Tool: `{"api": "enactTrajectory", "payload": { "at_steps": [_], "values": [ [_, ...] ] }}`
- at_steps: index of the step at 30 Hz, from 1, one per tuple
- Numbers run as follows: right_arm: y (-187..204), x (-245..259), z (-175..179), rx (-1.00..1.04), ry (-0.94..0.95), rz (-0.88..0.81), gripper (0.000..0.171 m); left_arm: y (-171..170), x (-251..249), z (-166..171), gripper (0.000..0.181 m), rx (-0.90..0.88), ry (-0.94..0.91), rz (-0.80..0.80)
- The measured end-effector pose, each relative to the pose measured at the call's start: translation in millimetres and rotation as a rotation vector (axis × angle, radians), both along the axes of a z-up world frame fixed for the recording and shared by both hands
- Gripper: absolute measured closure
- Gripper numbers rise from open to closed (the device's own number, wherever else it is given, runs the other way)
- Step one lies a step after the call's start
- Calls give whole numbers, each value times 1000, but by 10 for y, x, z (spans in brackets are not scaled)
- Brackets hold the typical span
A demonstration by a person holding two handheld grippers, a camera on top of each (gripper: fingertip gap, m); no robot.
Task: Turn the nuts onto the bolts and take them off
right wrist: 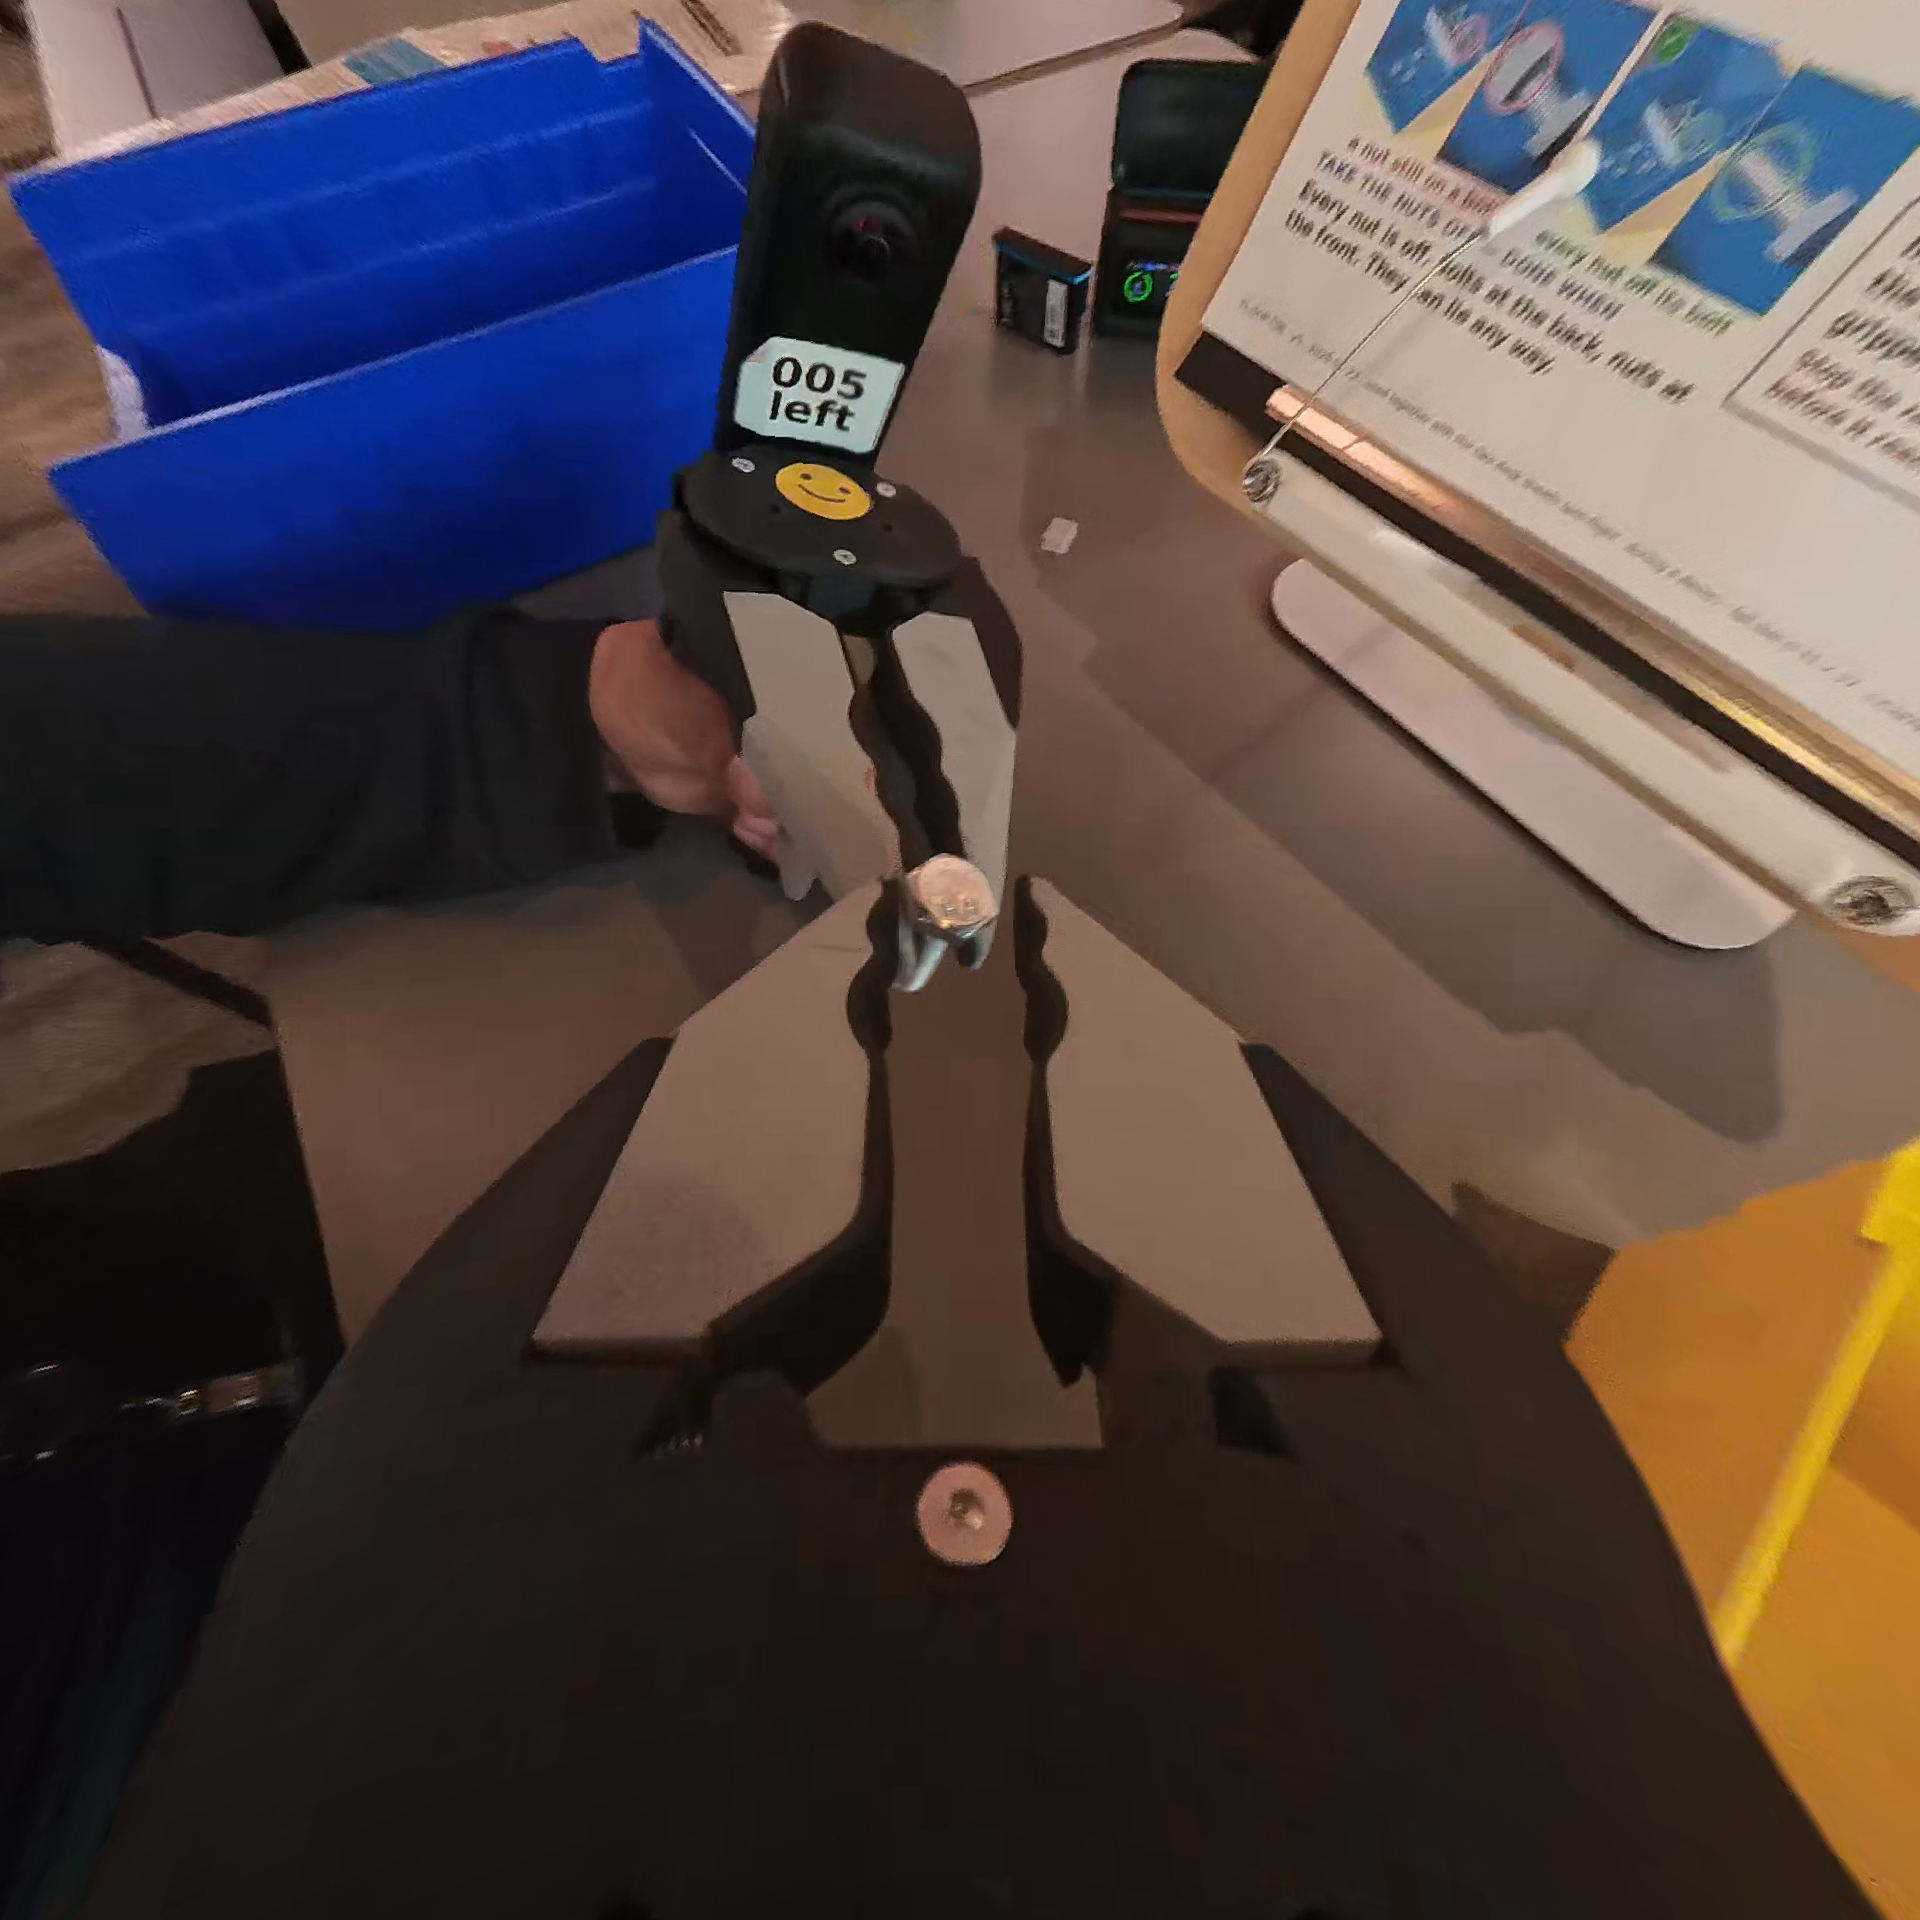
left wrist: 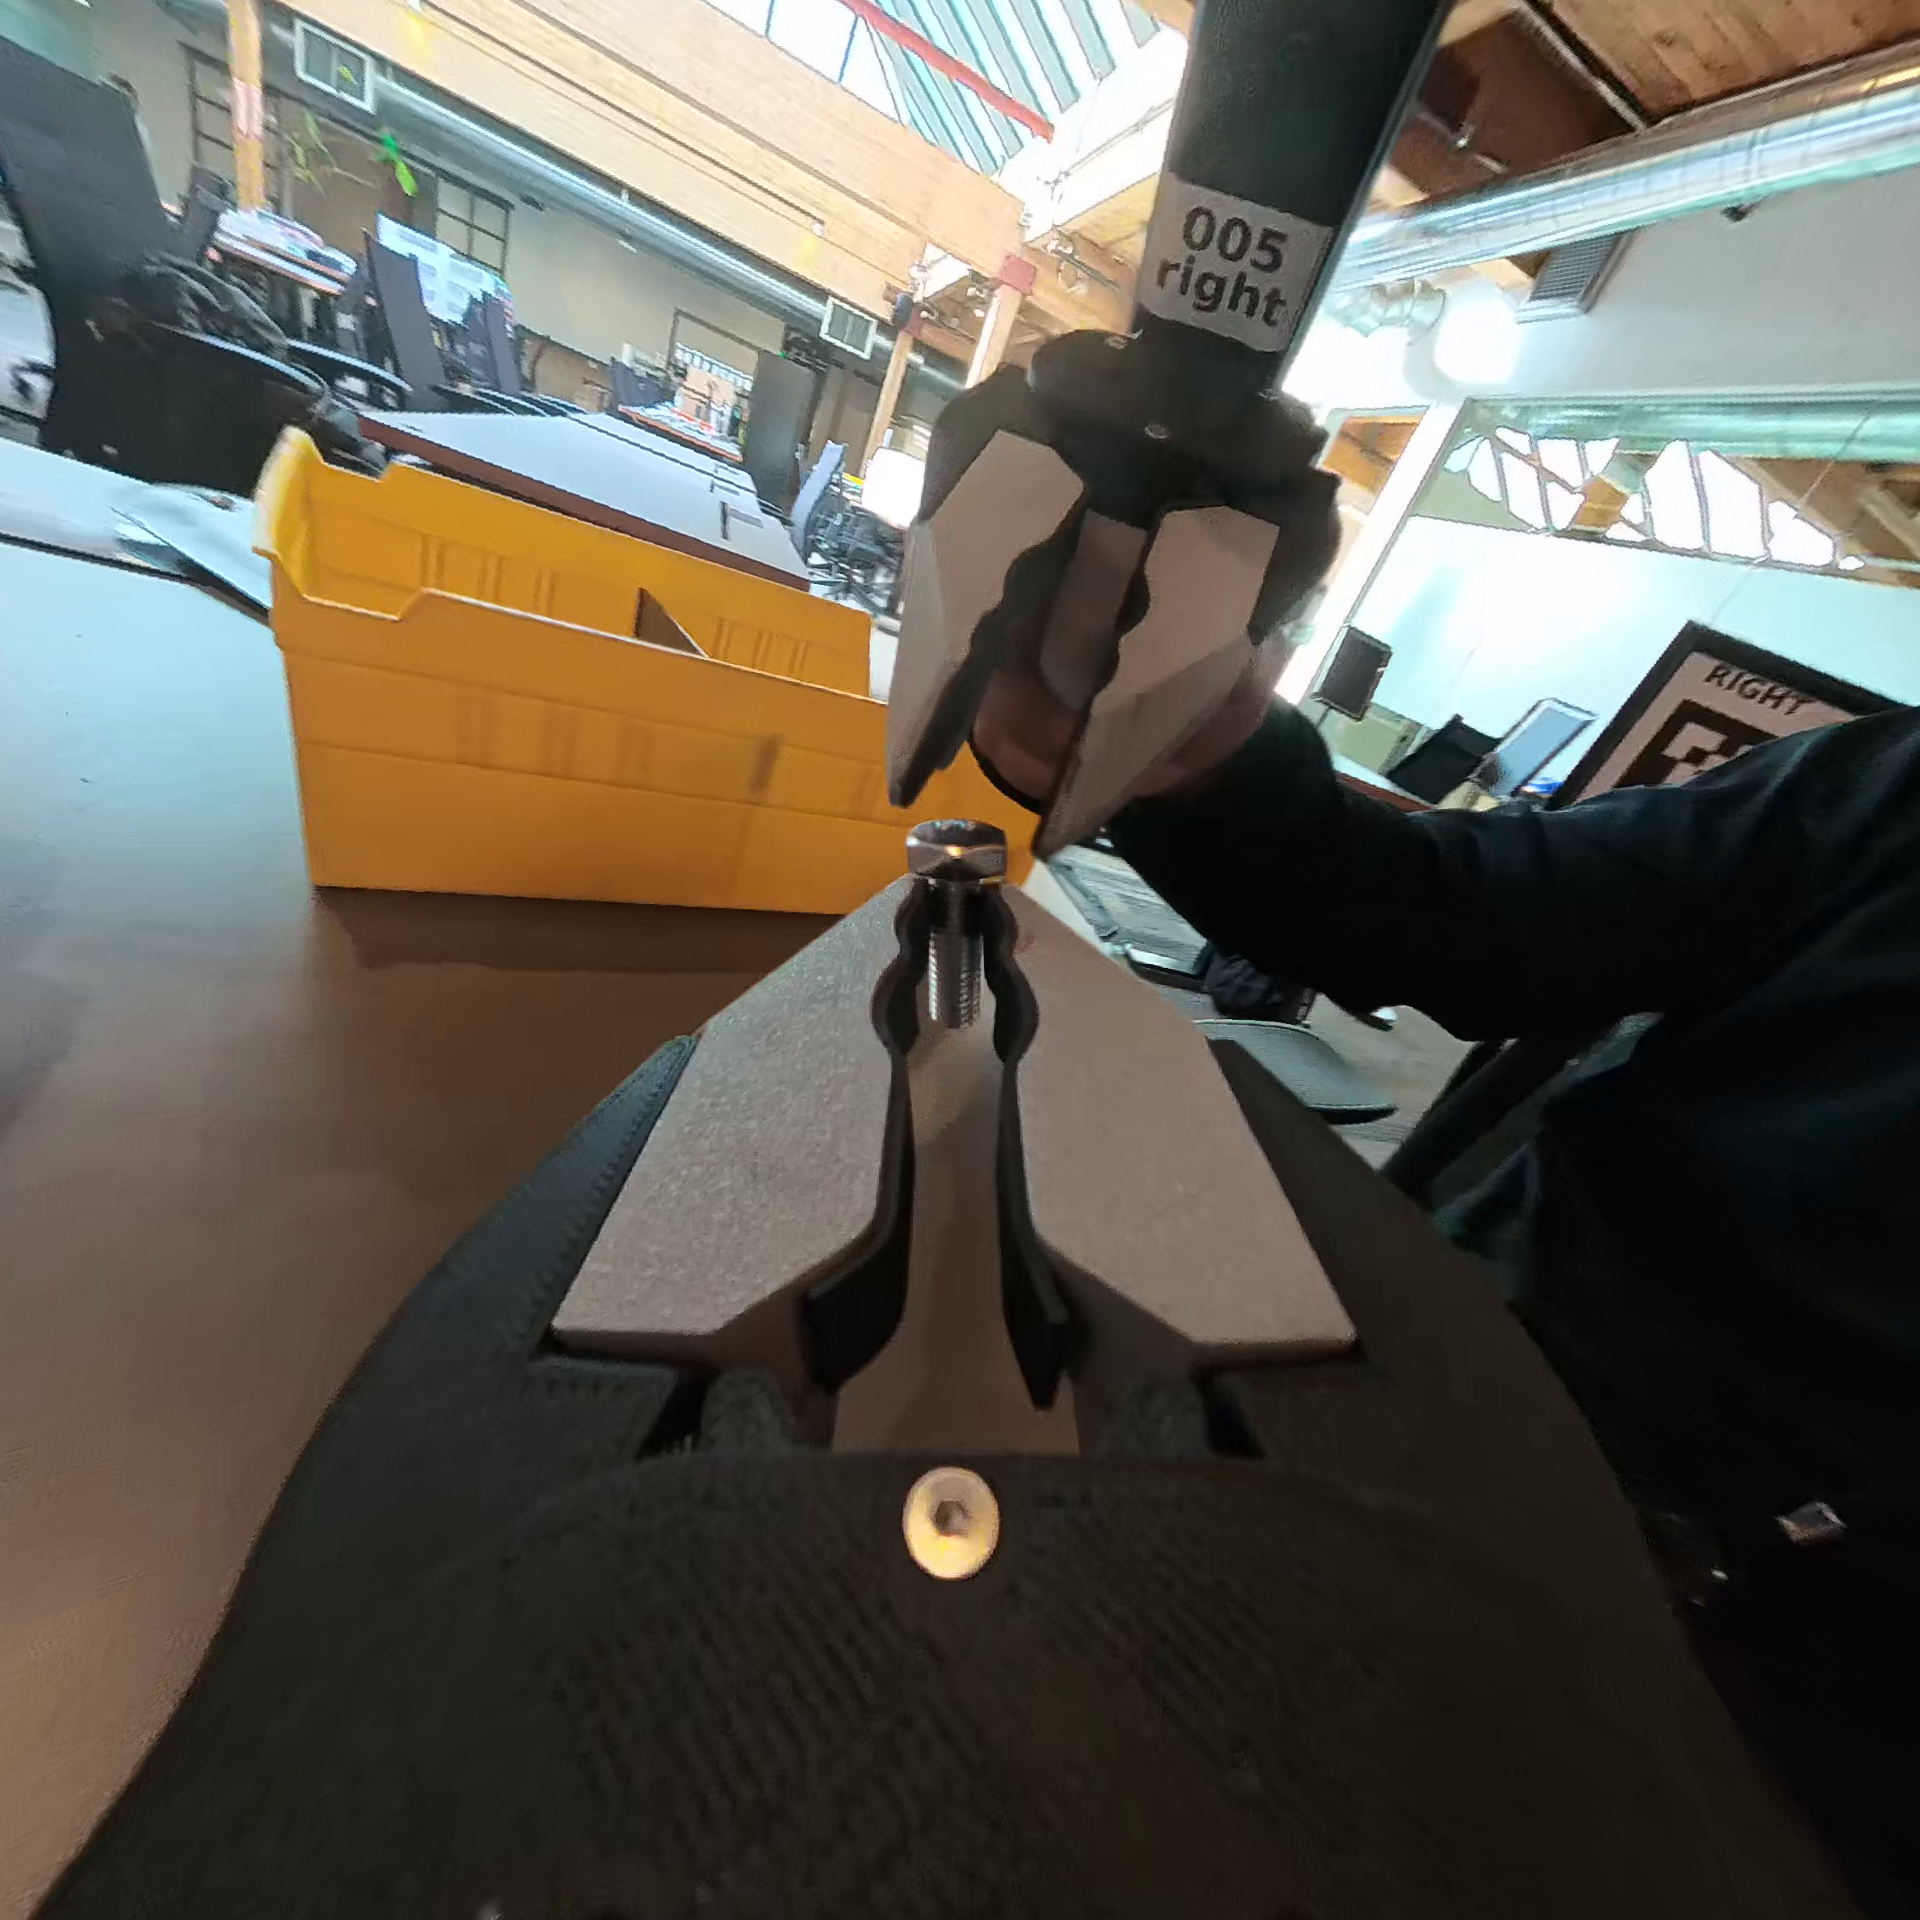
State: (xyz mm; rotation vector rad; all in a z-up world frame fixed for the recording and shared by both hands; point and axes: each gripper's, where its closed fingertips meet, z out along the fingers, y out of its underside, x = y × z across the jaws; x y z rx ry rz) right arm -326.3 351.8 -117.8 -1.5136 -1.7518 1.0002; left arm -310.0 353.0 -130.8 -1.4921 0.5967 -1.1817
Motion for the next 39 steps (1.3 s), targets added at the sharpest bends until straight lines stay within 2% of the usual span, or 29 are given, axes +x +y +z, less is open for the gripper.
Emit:
{"api": "enactTrajectory", "payload": {
  "at_steps": [5,11,15,18,20,23,25,29,33,36,38,39],
  "values": [
    [-9,-84,-57,-96,-9,-5,149,9,-8,0,174,60,60,28],
    [-20,-108,-24,-288,30,9,160,14,0,10,174,80,78,46],
    [82,-110,14,-320,65,-32,171,43,-7,26,174,64,57,63],
    [139,-94,110,-360,92,-39,171,116,-66,-29,174,50,85,115],
    [177,-77,67,-336,61,-61,171,147,-116,-17,174,80,115,165],
    [215,-31,14,-255,37,-79,169,107,-138,62,174,60,30,124],
    [223,-20,-10,-244,36,-91,166,145,-178,44,174,70,50,164],
    [201,-48,-31,-305,43,-109,150,140,-188,97,174,173,112,233],
    [153,-87,24,-301,97,-71,151,126,-159,88,174,185,129,226],
    [109,-107,50,-308,124,-42,158,118,-170,106,174,177,108,217],
    [98,-120,63,-304,145,-35,159,120,-169,108,174,169,101,214],
    [66,-126,67,-306,153,-15,154,118,-158,104,174,163,100,207]
  ]
}}
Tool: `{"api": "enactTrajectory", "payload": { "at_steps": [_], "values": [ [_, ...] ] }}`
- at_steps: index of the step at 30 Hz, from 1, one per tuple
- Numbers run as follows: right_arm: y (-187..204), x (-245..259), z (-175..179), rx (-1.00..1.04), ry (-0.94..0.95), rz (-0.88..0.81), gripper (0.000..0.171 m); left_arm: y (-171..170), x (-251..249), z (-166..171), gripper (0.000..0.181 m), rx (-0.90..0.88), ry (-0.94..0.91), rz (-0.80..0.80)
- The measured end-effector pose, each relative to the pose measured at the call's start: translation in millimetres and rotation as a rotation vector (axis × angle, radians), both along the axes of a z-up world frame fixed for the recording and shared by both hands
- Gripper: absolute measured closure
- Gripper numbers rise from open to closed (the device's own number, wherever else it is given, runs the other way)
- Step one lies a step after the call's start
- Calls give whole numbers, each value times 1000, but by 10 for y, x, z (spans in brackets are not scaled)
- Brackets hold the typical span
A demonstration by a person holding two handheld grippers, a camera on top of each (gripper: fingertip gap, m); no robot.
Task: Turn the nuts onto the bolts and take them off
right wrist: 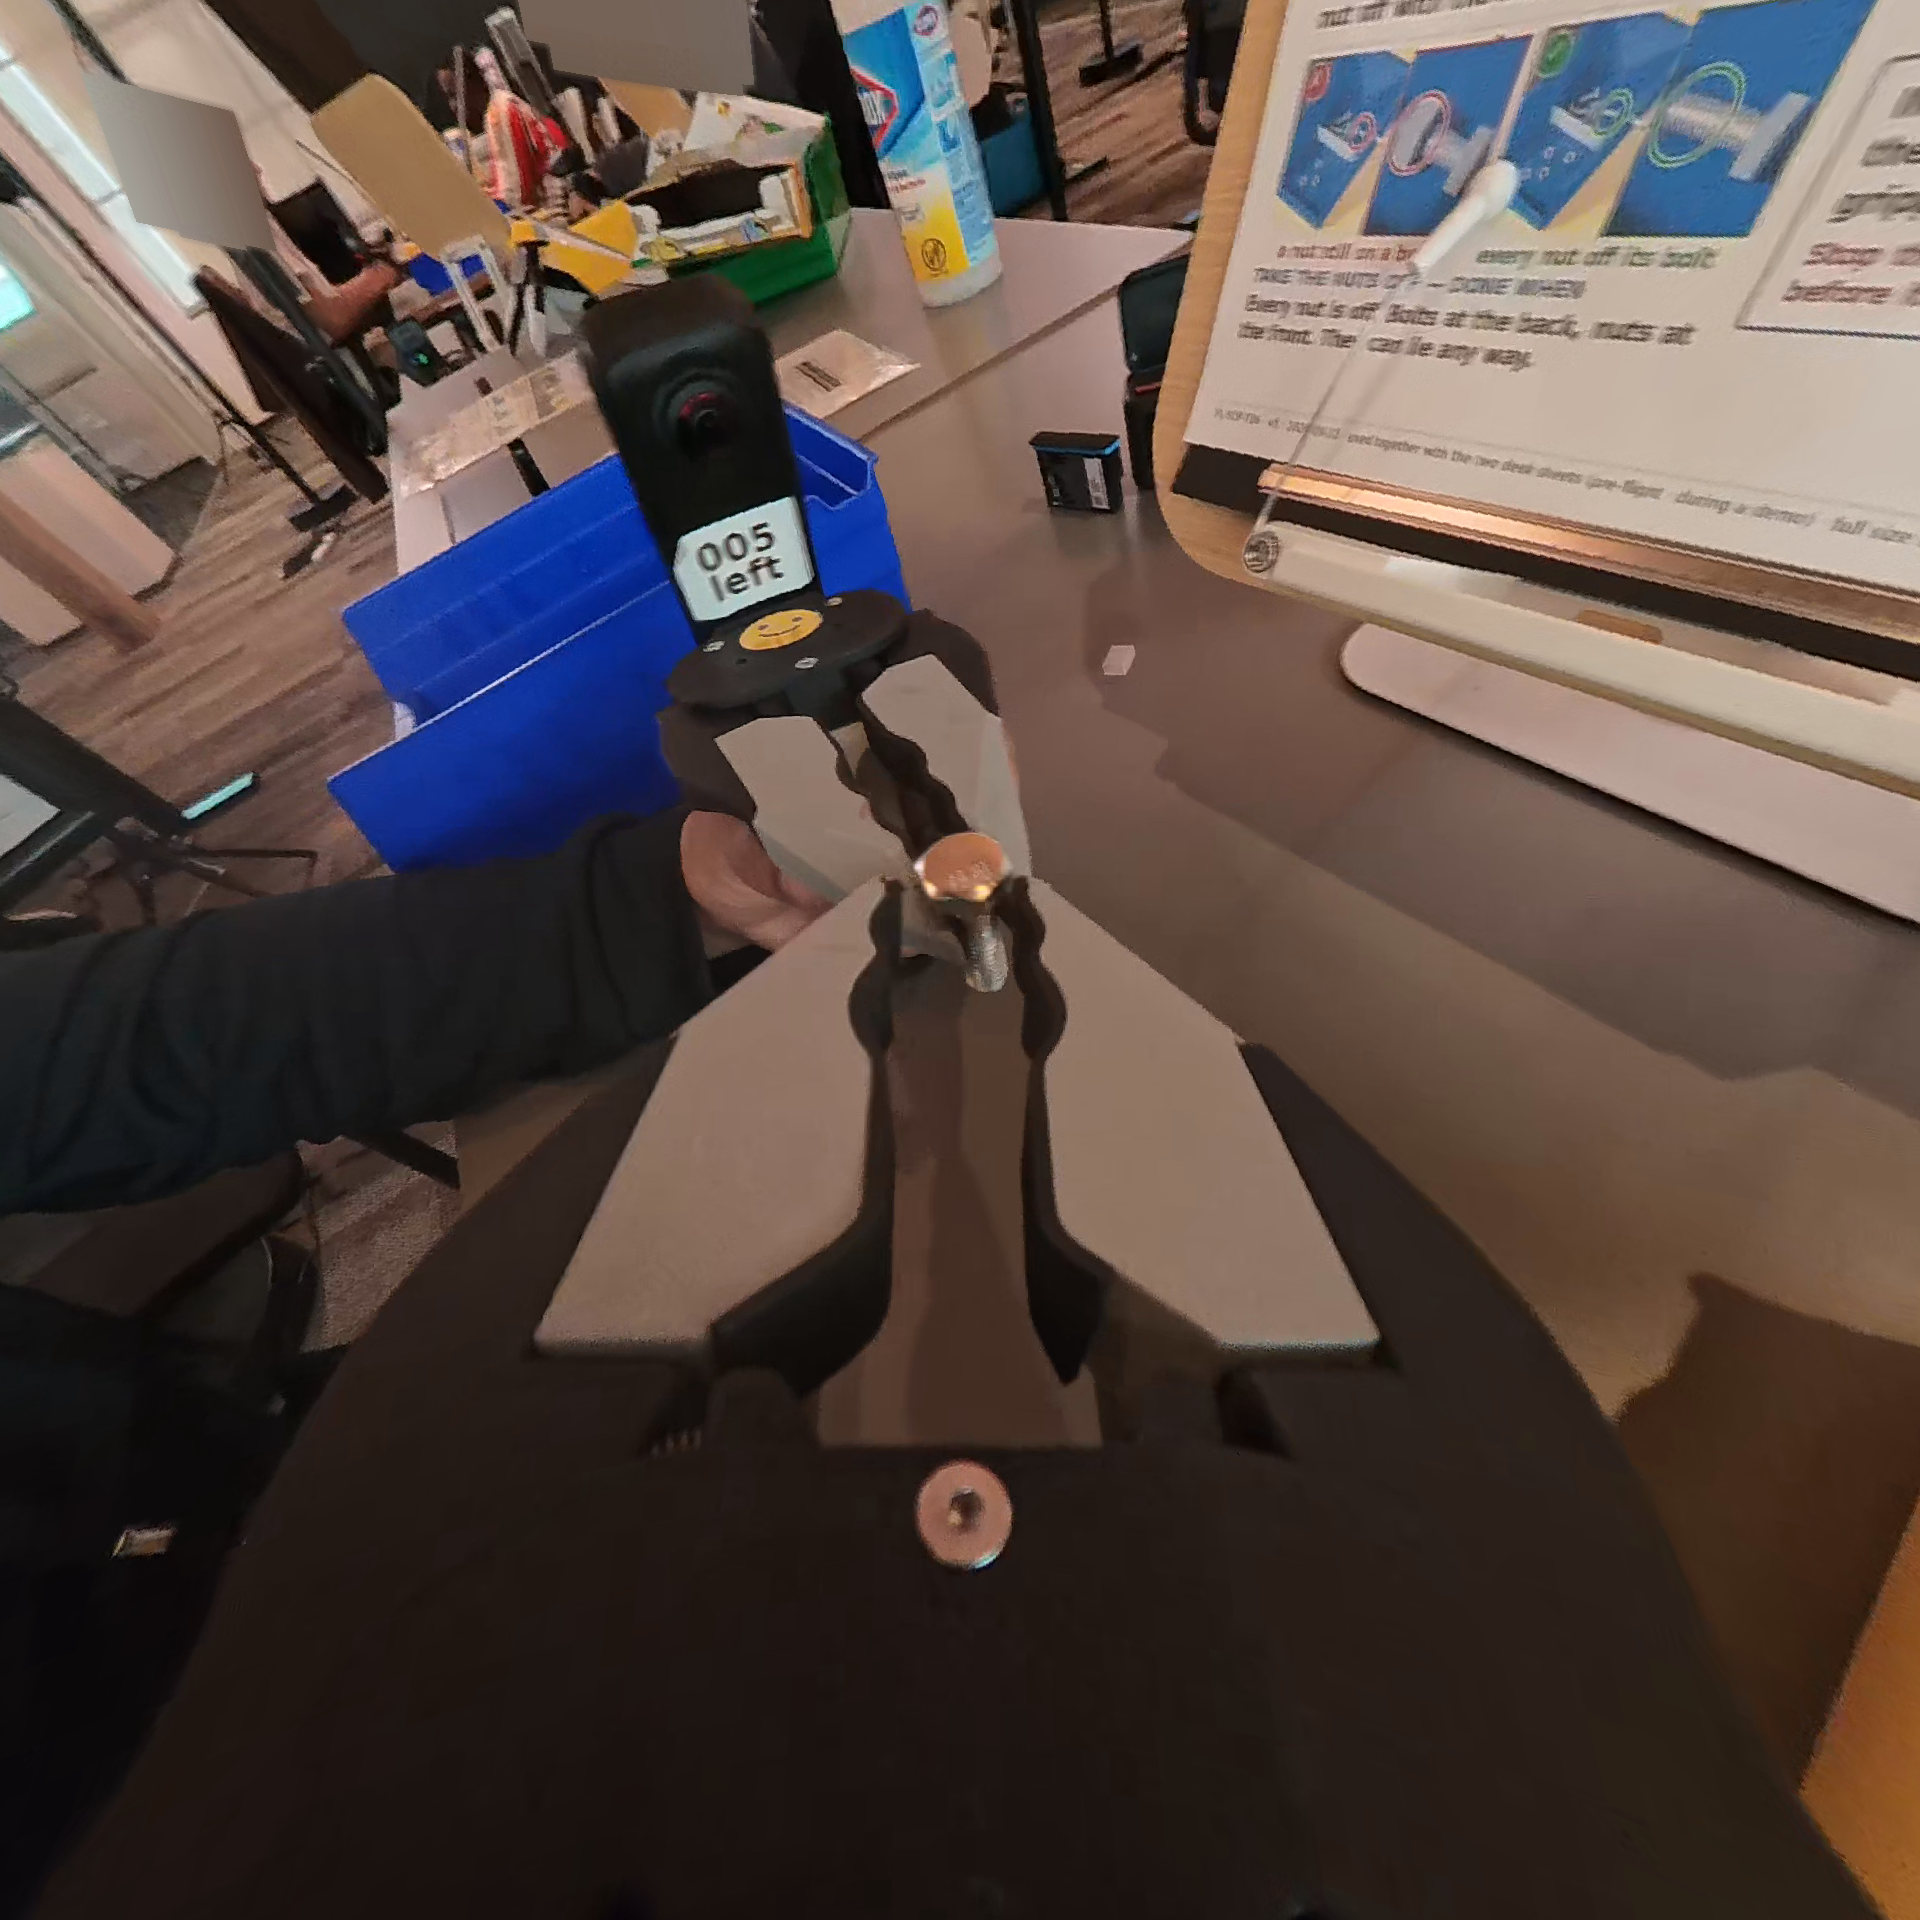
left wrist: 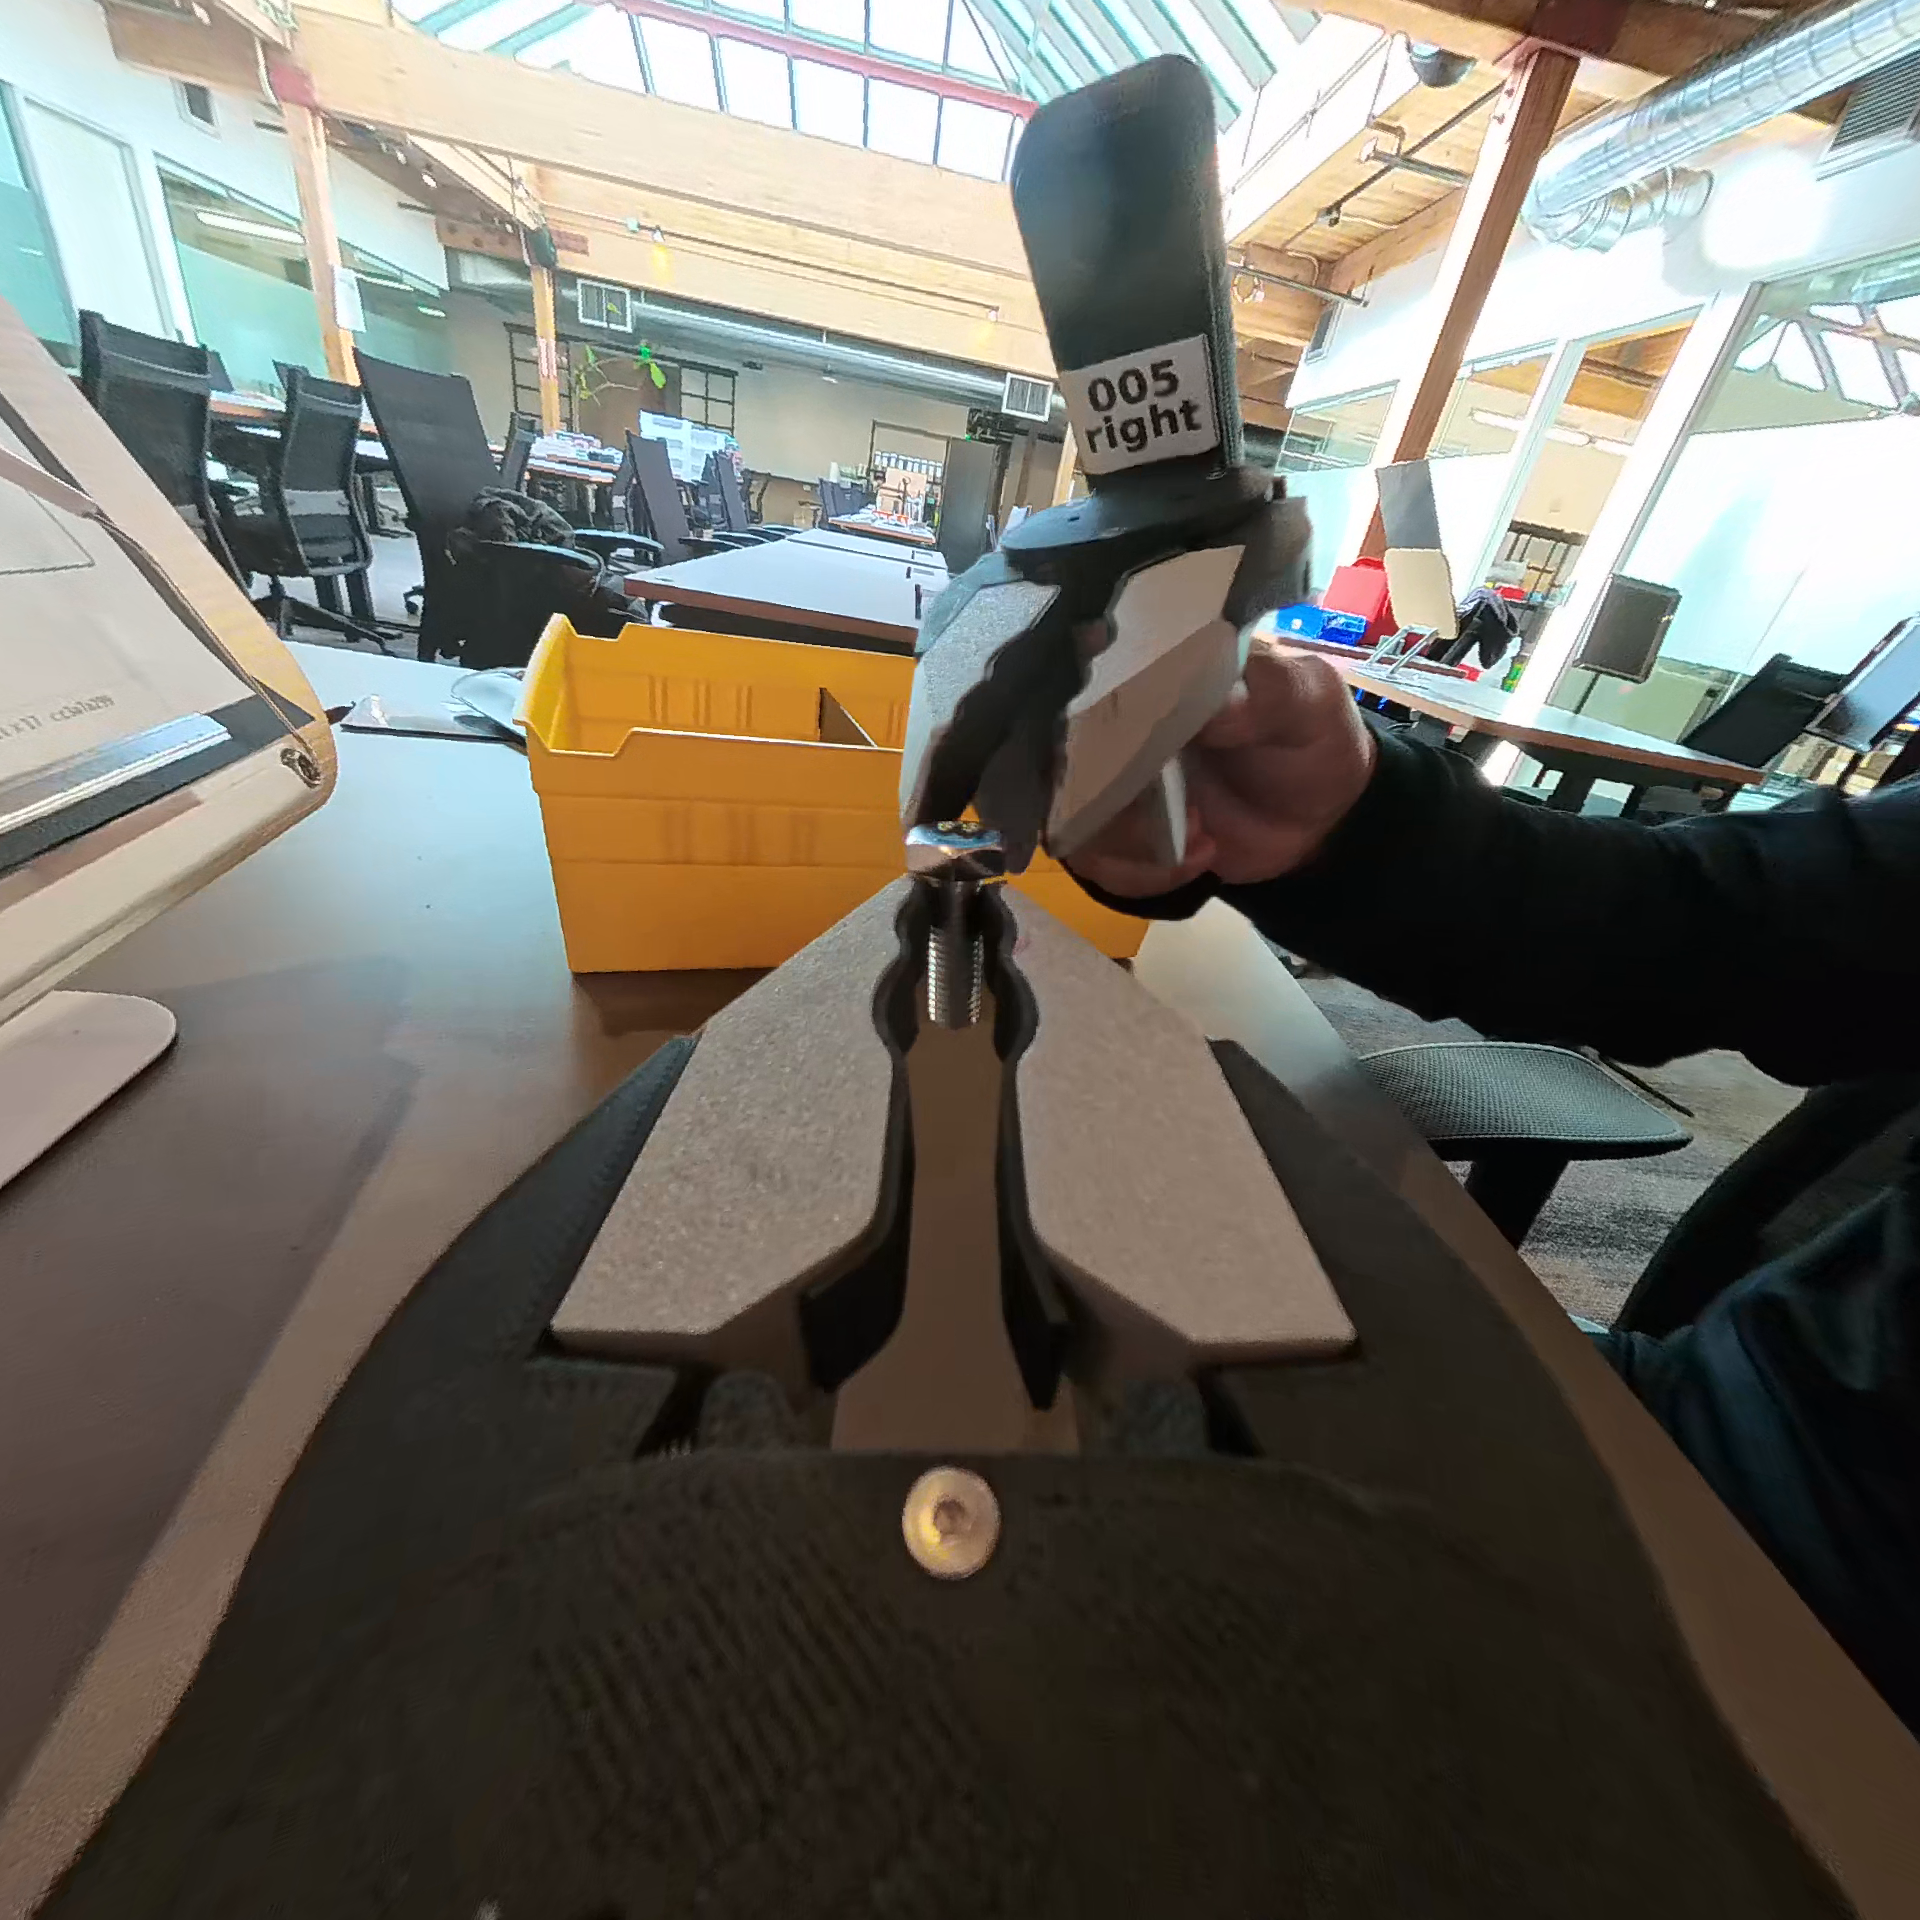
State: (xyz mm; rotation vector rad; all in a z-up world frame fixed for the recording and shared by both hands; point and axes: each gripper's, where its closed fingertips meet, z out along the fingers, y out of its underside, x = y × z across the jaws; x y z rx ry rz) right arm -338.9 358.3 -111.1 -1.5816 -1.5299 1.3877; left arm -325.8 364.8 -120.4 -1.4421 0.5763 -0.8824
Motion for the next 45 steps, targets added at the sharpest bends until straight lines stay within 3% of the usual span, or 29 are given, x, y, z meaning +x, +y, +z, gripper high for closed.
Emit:
{"api": "enactTrajectory", "payload": {
  "at_steps": [9,19,22,27,30,35,37,40,45],
  "values": [
    [-5,-36,-38,104,14,-15,156,-13,28,-1,174,-35,-41,-41],
    [218,13,71,182,16,-152,156,42,-214,115,175,-61,-198,3],
    [520,132,242,219,32,-275,156,68,-315,132,181,-59,-222,42],
    [1360,410,412,308,-88,-485,157,232,-298,-161,181,-143,-46,160],
    [1944,593,197,374,-293,-611,156,238,-268,-174,181,-144,-31,158],
    [2212,725,-343,383,-606,-637,150,256,-307,-175,181,-160,-55,163],
    [2213,694,-384,412,-615,-633,147,257,-321,-170,181,-163,-65,165],
    [2012,533,-165,428,-508,-591,145,264,-307,-182,181,-167,-54,164],
    [1390,259,311,545,-410,-448,138,276,-248,-213,181,-179,-30,149]
  ]
}}
